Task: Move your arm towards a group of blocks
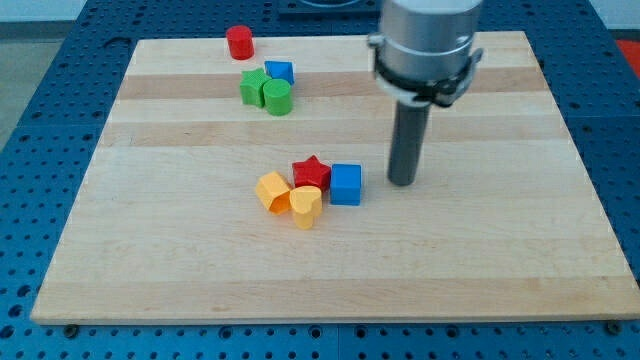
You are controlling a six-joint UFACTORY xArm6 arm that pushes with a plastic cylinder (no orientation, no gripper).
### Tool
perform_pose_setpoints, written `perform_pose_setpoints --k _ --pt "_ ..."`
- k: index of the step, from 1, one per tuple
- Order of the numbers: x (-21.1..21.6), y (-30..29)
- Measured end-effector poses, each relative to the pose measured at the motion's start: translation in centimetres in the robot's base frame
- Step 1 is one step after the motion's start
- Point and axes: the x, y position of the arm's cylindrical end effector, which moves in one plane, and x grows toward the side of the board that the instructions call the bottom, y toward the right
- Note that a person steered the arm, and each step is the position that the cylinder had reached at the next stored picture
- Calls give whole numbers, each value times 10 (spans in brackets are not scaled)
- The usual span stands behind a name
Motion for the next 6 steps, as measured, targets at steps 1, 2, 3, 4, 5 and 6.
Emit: perform_pose_setpoints --k 1,2,3,4,5,6 --pt "-71 11" --pt "-123 -12" --pt "-166 -43" --pt "-180 -83" --pt "-180 -139" --pt "-173 -175"
